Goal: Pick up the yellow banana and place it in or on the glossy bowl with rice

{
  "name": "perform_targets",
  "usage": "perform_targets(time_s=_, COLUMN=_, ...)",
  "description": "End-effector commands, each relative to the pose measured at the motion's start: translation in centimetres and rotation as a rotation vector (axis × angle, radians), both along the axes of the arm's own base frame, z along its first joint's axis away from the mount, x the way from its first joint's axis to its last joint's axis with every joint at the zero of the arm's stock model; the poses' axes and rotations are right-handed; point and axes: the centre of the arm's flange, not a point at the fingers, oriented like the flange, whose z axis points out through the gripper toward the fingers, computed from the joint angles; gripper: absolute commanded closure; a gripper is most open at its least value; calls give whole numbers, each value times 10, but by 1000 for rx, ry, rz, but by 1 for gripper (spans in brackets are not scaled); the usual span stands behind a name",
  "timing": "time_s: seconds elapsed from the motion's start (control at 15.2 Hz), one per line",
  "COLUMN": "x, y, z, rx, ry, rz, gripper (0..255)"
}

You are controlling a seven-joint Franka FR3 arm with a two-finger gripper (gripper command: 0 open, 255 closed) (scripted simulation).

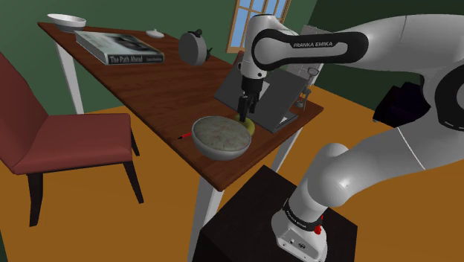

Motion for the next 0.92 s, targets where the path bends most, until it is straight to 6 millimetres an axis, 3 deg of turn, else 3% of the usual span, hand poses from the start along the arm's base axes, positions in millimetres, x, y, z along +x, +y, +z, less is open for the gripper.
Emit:
perform_targets(time_s=0.0, x=-1, y=-1, z=-11, rx=0, ry=-1, rz=1, gripper=0)
perform_targets(time_s=0.2, x=-3, y=-2, z=-24, rx=0, ry=-1, rz=1, gripper=0)
perform_targets(time_s=0.66, x=-3, y=-2, z=-24, rx=0, ry=-1, rz=1, gripper=0)
perform_targets(time_s=0.73, x=-3, y=-2, z=-24, rx=0, ry=-1, rz=1, gripper=255)
perform_targets(time_s=0.86, x=-3, y=-2, z=-24, rx=0, ry=-1, rz=1, gripper=255)
